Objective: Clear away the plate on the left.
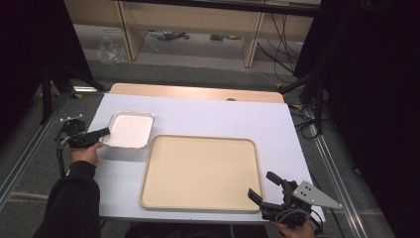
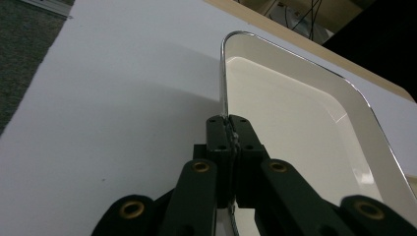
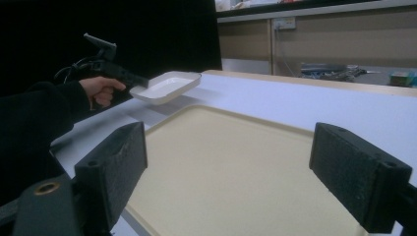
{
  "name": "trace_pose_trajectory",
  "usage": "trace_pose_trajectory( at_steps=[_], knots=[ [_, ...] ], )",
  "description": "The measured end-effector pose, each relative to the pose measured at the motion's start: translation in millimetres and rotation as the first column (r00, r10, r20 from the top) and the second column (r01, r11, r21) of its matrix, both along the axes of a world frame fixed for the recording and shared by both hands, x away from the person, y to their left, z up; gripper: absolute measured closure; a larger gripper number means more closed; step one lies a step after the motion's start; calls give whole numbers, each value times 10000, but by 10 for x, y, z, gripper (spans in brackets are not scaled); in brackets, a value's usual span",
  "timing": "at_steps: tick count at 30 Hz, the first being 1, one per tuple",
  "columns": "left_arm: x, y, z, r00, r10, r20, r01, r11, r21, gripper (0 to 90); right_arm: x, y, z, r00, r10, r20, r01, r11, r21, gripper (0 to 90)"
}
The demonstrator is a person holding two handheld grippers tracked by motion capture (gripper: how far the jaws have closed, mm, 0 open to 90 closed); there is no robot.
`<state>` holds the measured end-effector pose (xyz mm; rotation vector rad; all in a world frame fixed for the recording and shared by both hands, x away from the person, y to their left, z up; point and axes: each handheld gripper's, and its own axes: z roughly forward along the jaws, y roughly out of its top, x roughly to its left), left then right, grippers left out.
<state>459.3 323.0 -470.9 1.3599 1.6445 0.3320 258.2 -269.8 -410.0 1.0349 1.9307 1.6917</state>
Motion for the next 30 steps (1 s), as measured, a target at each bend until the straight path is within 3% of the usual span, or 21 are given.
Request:
trace_pose_trajectory(
  at_steps=[1,3,4,6,10,11,14,15,16,17,18,19,21,22,23,24,25,26,27,28,30],
  knots=[
    [1,-21,8,10000,-49,58,50,9999,-103,883,2,16,-5,9999,97,-78,-94,9994,336,153],
    [-4,-62,28,9999,-149,69,151,9996,-242,883,7,-1,1,9999,77,-108,-77,10000,-34,153],
    [-5,-77,34,9999,-158,52,159,9995,-275,883,12,-14,1,9999,-49,135,52,9996,-271,153],
    [-6,-115,42,9992,-366,130,370,9988,-311,883,3,14,-7,9999,99,-32,-98,9995,311,153],
    [-7,-223,83,9970,-747,187,752,9969,-245,883,2,-12,7,10000,-20,-16,19,9998,-200,152],
    [-7,-255,94,9958,-893,208,898,9956,-259,883,0,13,-3,9999,84,-107,-81,9995,293,153],
    [-16,-372,134,9913,-1289,256,1294,9915,-152,883,3,-5,4,10000,0,-59,-1,9999,-101,153],
    [-19,-417,147,9890,-1449,296,1452,9894,-89,883,9,-16,4,9999,-30,123,33,9996,-264,153],
    [-22,-462,156,9859,-1637,354,1638,9865,-20,883,2,10,-3,9999,99,-96,-98,9998,186,153],
    [-25,-508,167,9829,-1806,351,1805,9836,61,883,-2,-2,4,10000,58,-33,-57,9999,88,152],
    [-27,-557,174,9803,-1938,377,1935,9810,112,883,18,-7,-1,9996,-34,286,34,10000,21,153],
    [-30,-603,180,9770,-2097,373,2092,9777,186,883,5,5,-1,9999,93,-105,-91,9997,206,153],
    [-37,-710,187,9702,-2396,366,2390,9708,194,884,10,-12,2,9998,-43,186,46,9998,-182,153],
    [-39,-743,185,9677,-2493,379,2487,9684,198,883,-2,-4,6,10000,24,-42,-24,10000,-9,152],
    [-42,-784,185,9634,-2654,370,2648,9641,219,884,4,-19,10,9999,-79,136,82,9998,-208,152],
    [-47,-825,185,9614,-2728,365,2721,9620,243,884,17,6,-4,9998,97,179,-100,9998,198,152],
    [-54,-874,183,9586,-2828,318,2818,9589,330,884,2,0,4,9998,130,-178,-129,9999,90,152],
    [-56,-907,181,9561,-2914,311,2905,9564,300,884,8,-13,5,9999,-23,108,25,9998,-193,152],
    [-61,-944,180,9516,-3059,283,3050,9518,306,884,-3,8,2,9999,90,-127,-88,9998,177,152],
    [-68,-984,180,9472,-3193,282,3184,9474,308,884,5,-10,8,9999,35,101,-33,9999,-135,152],
    [-81,-1060,177,9411,-3372,257,3363,9412,321,884,12,-13,5,9999,58,96,-57,9999,-94,152]
  ],
)
